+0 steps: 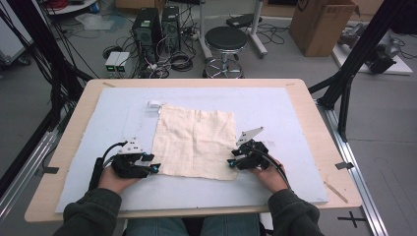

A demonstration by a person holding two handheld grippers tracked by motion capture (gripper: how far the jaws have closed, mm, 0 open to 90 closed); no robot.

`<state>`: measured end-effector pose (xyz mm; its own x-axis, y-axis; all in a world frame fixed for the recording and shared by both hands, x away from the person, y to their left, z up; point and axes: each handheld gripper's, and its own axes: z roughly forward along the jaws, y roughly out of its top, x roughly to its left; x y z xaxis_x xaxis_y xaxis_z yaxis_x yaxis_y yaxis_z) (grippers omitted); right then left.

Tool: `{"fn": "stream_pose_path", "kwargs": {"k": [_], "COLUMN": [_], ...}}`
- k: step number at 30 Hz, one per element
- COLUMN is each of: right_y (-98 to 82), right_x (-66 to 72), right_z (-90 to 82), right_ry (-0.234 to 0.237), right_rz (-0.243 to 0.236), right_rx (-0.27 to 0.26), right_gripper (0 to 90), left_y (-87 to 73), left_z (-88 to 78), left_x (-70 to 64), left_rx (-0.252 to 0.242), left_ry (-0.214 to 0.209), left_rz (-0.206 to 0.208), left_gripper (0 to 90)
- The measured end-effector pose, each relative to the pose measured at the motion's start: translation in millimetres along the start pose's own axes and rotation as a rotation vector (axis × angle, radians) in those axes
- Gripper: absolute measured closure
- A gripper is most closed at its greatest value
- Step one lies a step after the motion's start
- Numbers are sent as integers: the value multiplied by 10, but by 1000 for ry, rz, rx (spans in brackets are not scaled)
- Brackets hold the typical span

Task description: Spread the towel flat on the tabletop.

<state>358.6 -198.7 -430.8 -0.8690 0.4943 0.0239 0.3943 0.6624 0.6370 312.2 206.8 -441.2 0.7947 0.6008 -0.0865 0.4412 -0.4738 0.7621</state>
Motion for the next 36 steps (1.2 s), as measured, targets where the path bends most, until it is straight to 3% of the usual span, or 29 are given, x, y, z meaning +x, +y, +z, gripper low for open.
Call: {"fn": "stream_pose_path", "kwargs": {"k": [4,7,10,13,19,24,25,27,29,31,33,36], "right_y": [-3,3,4,18,34,16,10,-3,-15,-23,-38,-79], "right_x": [-29,-34,-76,-110,-209,-175,-169,-168,-151,-106,-42,76], "right_z": [-1,4,12,1,-109,-125,-118,-130,-170,-212,-231,-220], "right_ry": [-2,10,28,46,29,41,45,52,70,85,105,137], "right_rz": [-17,-30,-33,-44,-57,-72,-73,-54,-29,-35,-57,-78], "right_rx": [3,2,-5,11,34,37,34,11,-29,-52,-79,-70], "right_gripper": [698,793,877,887,889,881,874,771,736,704,673,629], "left_y": [-6,-18,-25,-18,9,-2,-7,-20,-33,-42,-47,-67], "left_z": [17,12,11,2,-6,-31,-44,-75,-97,-111,-125,-161], "left_x": [-34,-26,-25,-50,-143,-173,-183,-191,-199,-208,-221,-261], "left_rx": [2,-2,-9,-4,-18,-10,-12,-15,-20,-21,-28,-49], "left_ry": [24,21,17,6,-14,-21,-16,-15,-13,-15,-15,-25], "left_rz": [31,25,17,25,39,46,49,48,47,48,33,46], "left_gripper": [680,832,879,885,885,885,885,885,884,877,765,693]}}
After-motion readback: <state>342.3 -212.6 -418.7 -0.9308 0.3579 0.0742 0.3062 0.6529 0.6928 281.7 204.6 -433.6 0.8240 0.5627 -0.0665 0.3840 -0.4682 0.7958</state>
